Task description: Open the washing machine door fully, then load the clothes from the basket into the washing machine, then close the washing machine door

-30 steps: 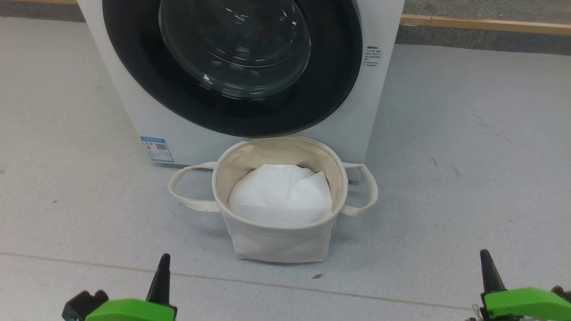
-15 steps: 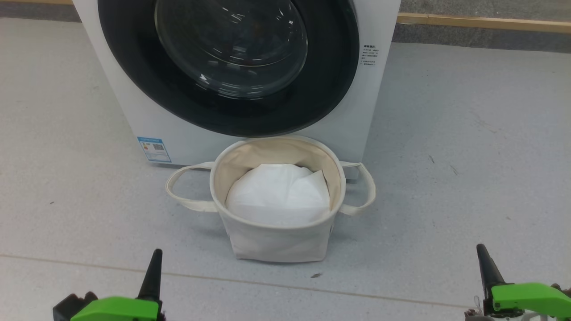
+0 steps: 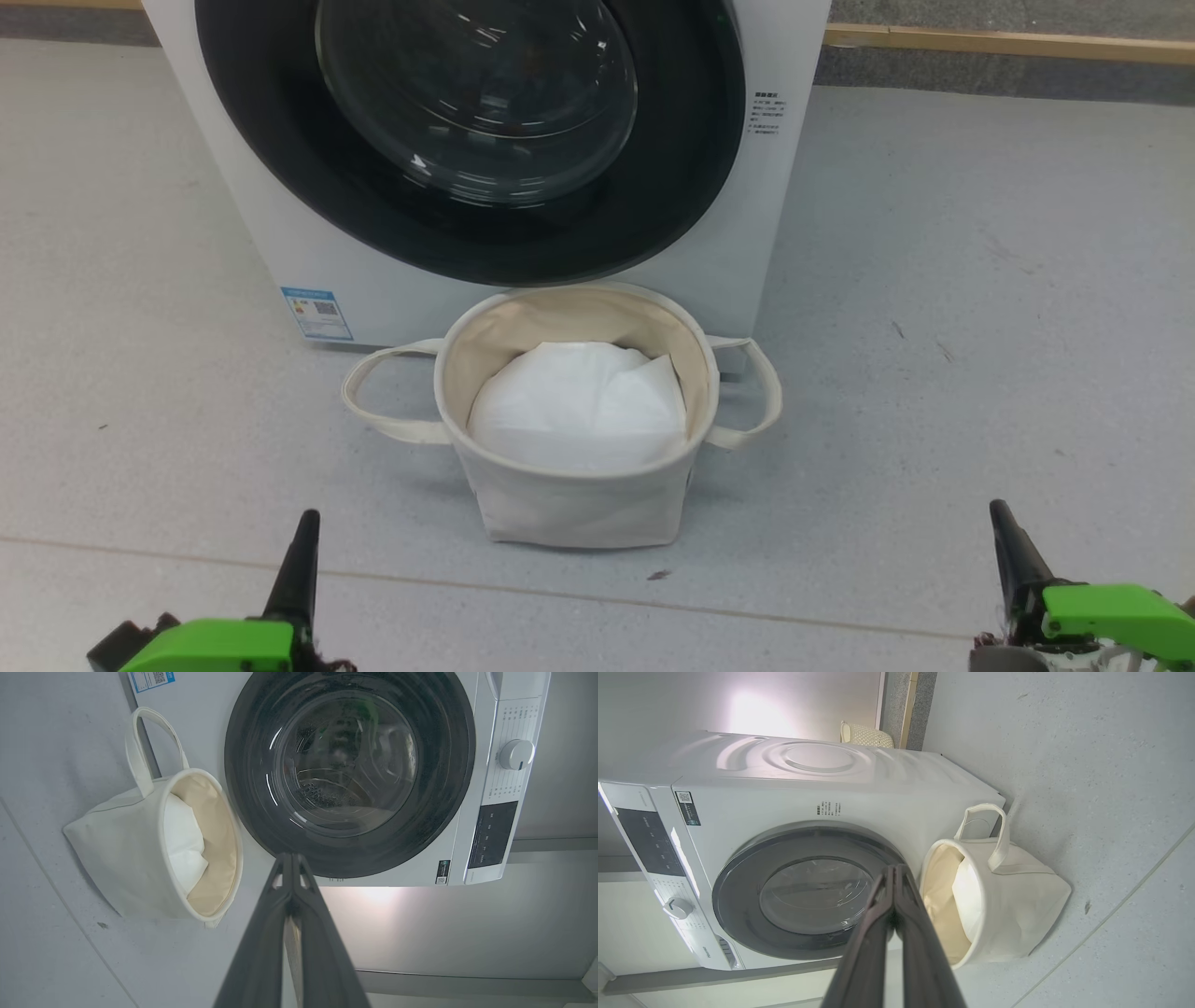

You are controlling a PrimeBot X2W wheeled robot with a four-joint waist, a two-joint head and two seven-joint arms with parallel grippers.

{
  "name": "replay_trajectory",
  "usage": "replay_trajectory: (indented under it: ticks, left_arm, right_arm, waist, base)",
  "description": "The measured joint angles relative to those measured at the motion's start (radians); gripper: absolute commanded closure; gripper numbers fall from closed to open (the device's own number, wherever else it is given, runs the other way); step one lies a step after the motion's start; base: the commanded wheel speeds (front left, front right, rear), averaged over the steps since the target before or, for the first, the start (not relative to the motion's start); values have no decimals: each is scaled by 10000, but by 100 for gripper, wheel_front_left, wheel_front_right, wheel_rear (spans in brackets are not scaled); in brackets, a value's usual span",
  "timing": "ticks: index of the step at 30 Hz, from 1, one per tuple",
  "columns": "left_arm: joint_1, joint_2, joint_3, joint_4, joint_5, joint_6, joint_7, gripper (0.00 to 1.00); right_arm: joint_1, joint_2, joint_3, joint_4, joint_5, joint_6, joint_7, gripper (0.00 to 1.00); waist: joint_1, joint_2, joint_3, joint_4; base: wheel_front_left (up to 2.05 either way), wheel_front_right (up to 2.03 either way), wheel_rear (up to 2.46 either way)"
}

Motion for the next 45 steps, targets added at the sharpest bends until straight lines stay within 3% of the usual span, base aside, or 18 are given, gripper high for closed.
replay_trajectory:
  ticks: [15,45]
  left_arm:
    - [0,0,474,-280,-1607,-130,382,100]
    - [1,0,485,-299,-1641,-130,382,100]
  right_arm:
    - [-224,-4,-48,2,1595,0,431,100]
    - [-224,-4,-52,2,1624,0,431,100]
  waist:
    - [0,0,24,-83]
    - [0,0,24,-83]
  base:
    - [0,0,0]
    - [0,0,0]
